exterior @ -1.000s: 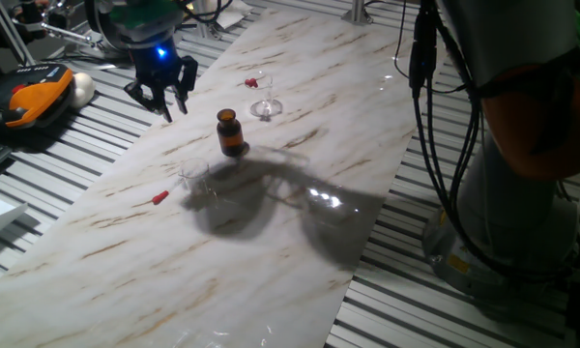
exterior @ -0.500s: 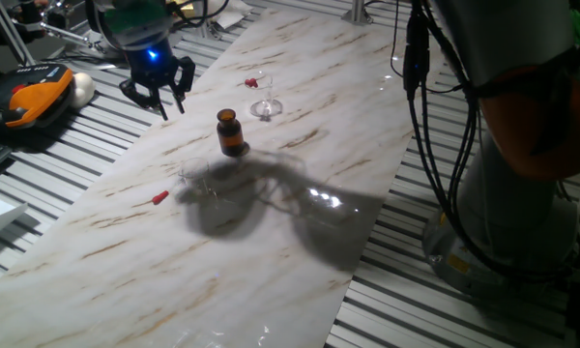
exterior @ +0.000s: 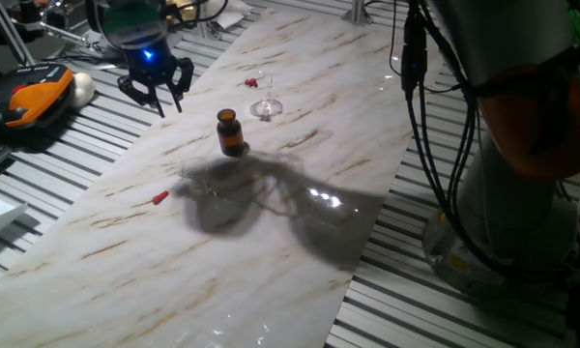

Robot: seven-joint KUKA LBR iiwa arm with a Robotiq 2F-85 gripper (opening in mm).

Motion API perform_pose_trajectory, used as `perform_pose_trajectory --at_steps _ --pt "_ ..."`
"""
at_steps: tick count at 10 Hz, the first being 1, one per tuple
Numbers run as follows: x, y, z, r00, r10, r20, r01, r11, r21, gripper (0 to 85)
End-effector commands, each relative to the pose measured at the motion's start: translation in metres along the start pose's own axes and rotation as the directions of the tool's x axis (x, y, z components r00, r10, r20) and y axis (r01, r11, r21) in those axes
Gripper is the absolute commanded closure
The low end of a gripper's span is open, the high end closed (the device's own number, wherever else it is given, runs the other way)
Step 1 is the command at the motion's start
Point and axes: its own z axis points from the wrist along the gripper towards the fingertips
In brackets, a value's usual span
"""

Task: Transfer liquid using a dropper

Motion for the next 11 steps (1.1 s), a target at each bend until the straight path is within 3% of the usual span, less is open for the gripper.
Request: perform_pose_trajectory --at_steps 1,3,5,7,8,10,11 --pt "-0.003 0.000 -0.002 0.999 -0.045 0.002 0.045 0.999 0.015 51.0" --pt "-0.013 -0.004 -0.005 0.982 -0.187 -0.012 0.187 0.982 0.038 51.0" --pt "-0.024 -0.018 -0.005 0.957 -0.291 -0.008 0.291 0.956 0.035 51.0" --pt "-0.045 -0.045 0.000 0.920 -0.391 -0.004 0.391 0.920 0.018 51.0" --pt "-0.058 -0.058 0.001 0.902 -0.431 -0.012 0.431 0.902 -0.012 51.0" --pt "-0.088 -0.081 0.000 0.868 -0.495 -0.037 0.494 0.869 -0.034 51.0" --pt "-0.099 -0.088 -0.002 0.850 -0.524 -0.043 0.524 0.852 -0.017 51.0"
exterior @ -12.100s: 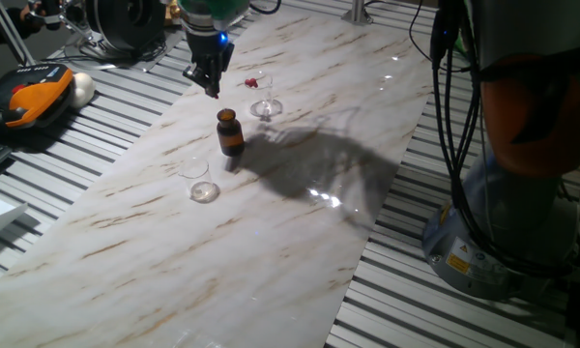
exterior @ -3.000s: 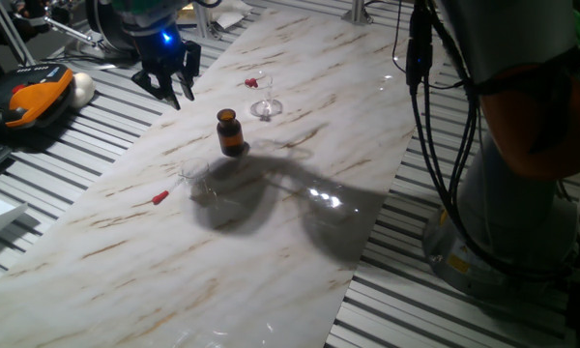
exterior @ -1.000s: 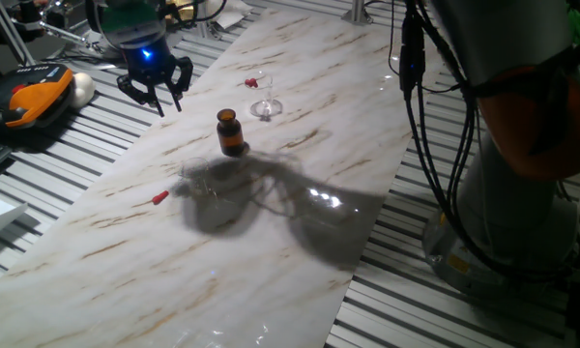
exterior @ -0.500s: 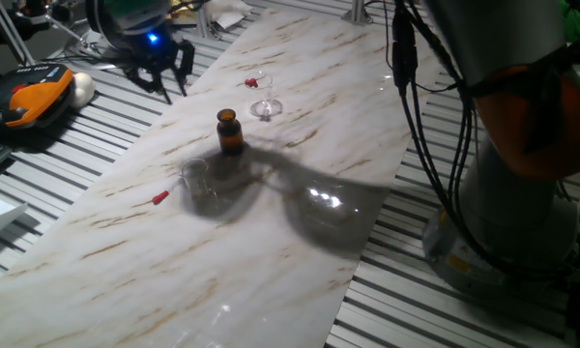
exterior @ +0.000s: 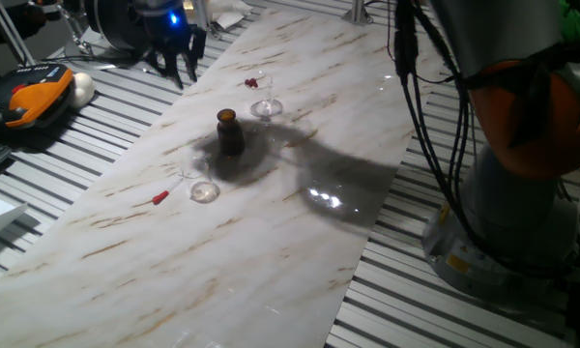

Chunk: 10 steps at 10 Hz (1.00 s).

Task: Transfer liquid using a dropper

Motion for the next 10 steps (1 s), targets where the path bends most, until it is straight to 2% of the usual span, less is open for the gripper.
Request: perform_pose_trajectory --at_steps 1,2,4,6,7,9,10 --pt "-0.022 -0.048 0.000 0.973 -0.229 0.006 0.229 0.973 0.013 51.0" --pt "-0.028 -0.055 -0.003 0.964 -0.265 0.003 0.265 0.964 0.004 51.0" --pt "-0.031 -0.063 -0.005 0.945 -0.327 0.003 0.327 0.945 0.023 51.0" --pt "-0.031 -0.063 -0.005 0.939 -0.343 0.022 0.343 0.939 0.021 51.0" --pt "-0.031 -0.063 -0.005 0.942 -0.334 0.029 0.334 0.942 0.033 51.0" --pt "-0.031 -0.063 -0.005 0.946 -0.323 0.015 0.323 0.946 0.021 51.0" --pt "-0.031 -0.063 -0.005 0.950 -0.314 0.006 0.313 0.949 0.033 51.0"
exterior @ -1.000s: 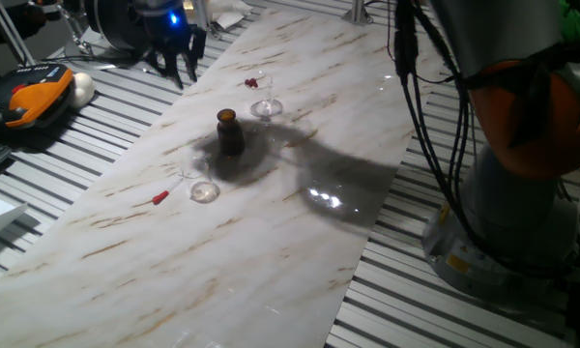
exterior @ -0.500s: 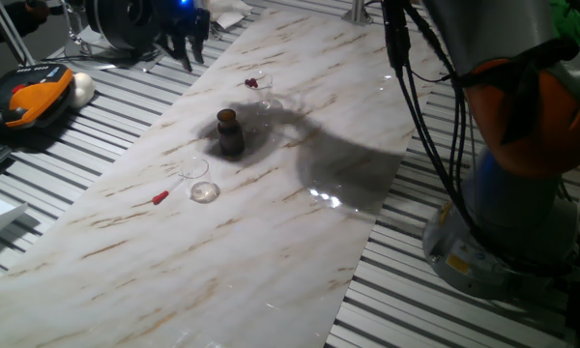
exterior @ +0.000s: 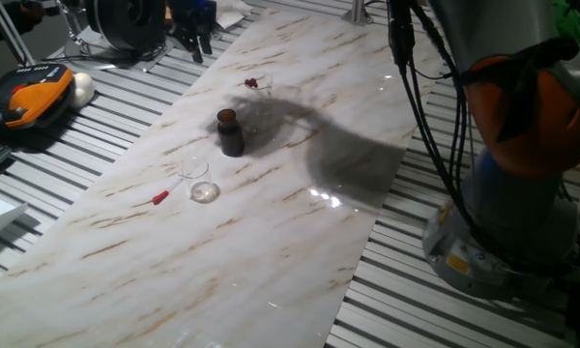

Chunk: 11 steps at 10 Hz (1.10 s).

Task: Transfer liquid using a dropper

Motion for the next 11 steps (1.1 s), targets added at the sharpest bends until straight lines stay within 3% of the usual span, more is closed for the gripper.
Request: perform_pose_trajectory --at_steps 1,2,3,4,5,6,8,10,11 --pt "0.0000 0.0003 -0.0003 1.000 0.010 -0.019 -0.010 1.000 0.027 68.0" --pt "0.0000 0.0003 -0.0003 0.998 0.049 -0.036 -0.048 0.998 0.051 68.0" --pt "0.0000 0.0003 -0.0003 0.997 0.064 -0.034 -0.060 0.991 0.121 51.0" --pt "0.0000 0.0003 -0.0003 0.996 0.084 -0.031 -0.079 0.987 0.140 51.0" --pt "0.0000 0.0003 -0.0003 0.995 0.094 -0.036 -0.089 0.990 0.111 51.0" --pt "0.0000 0.0003 -0.0003 0.995 0.098 -0.032 -0.093 0.986 0.137 51.0" --pt "0.0000 0.0003 -0.0003 0.996 0.092 -0.017 -0.088 0.984 0.157 51.0" --pt "0.0000 0.0003 -0.0003 0.997 0.077 -0.003 -0.075 0.986 0.148 51.0" --pt "0.0009 -0.0084 0.0048 0.998 0.060 0.005 -0.060 0.988 0.141 51.0"
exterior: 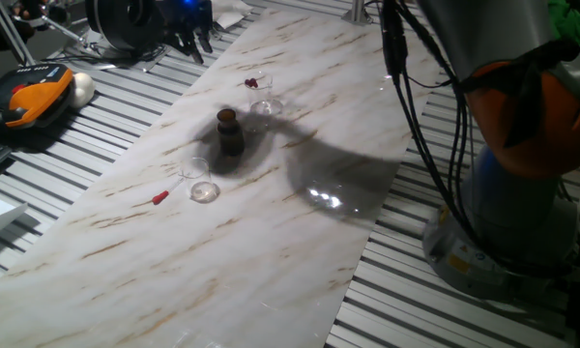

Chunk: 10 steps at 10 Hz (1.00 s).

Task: Transfer liquid using a dropper

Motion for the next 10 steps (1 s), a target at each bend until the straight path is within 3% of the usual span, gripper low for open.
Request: perform_pose_trajectory --at_steps 1,2,3,5,6,7,10 --pt "0.000 -0.008 0.003 1.000 -0.011 0.003 0.011 1.000 -0.004 51.0" --pt "0.001 -0.019 0.004 1.000 -0.021 0.007 0.021 1.000 0.008 51.0" --pt "0.003 -0.032 0.007 0.999 -0.033 0.002 0.033 0.999 0.001 51.0" --pt "0.010 -0.052 0.019 0.997 -0.064 0.037 0.065 0.998 -0.013 51.0" --pt "0.010 -0.052 0.019 0.996 -0.074 0.051 0.075 0.997 -0.034 51.0" --pt "0.010 -0.052 0.019 0.996 -0.072 0.048 0.074 0.997 -0.038 51.0" --pt "0.010 -0.052 0.019 1.000 -0.021 0.019 0.021 0.999 -0.025 51.0"
